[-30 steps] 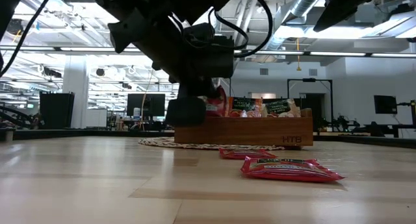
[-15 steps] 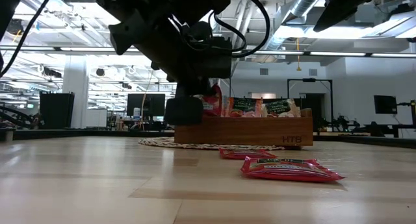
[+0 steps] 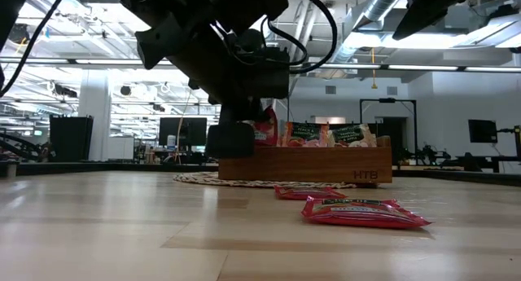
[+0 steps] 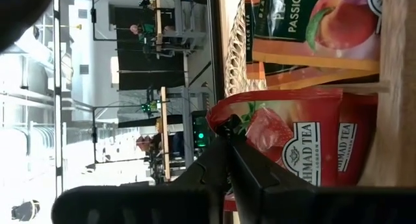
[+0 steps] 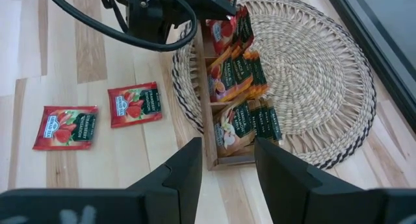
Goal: Pick & Place Tea
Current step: Put the red tea bag into the left section of the wooden organizer
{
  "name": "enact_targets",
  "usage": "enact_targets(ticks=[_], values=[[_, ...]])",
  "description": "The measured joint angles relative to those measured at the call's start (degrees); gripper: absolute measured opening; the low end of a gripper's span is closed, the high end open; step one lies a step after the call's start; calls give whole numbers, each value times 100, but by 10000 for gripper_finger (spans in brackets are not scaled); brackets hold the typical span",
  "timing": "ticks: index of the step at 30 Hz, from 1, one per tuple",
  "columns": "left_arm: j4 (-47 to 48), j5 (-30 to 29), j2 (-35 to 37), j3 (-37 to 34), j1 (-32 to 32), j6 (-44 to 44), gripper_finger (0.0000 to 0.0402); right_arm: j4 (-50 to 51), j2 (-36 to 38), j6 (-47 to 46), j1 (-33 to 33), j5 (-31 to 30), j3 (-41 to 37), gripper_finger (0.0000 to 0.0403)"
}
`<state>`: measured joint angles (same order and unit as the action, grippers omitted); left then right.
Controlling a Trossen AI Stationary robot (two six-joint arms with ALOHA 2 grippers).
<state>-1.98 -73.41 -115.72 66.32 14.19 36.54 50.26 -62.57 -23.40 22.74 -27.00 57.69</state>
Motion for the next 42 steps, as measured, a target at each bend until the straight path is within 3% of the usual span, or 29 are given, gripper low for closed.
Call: enact_targets(ticks=[14, 24, 31, 37, 40, 42], values=[[66, -100, 0, 0, -106, 9, 84, 0, 0, -3, 4, 7, 0, 133], [193, -283, 0, -1, -106, 38, 92, 0, 0, -2, 4, 9, 0, 133], [121, -1111, 186, -7, -46, 306, 92, 0, 0, -2, 4, 7, 0, 133], [141, -434, 1095, -4, 306, -153, 89, 2, 0, 4, 4, 11, 1, 134], [218, 380, 1614, 0, 542, -835, 79, 2, 0, 4, 4, 24, 3, 134], [314, 1281, 1913, 0, 739, -1666, 68, 2, 0, -2, 4, 24, 4, 133]])
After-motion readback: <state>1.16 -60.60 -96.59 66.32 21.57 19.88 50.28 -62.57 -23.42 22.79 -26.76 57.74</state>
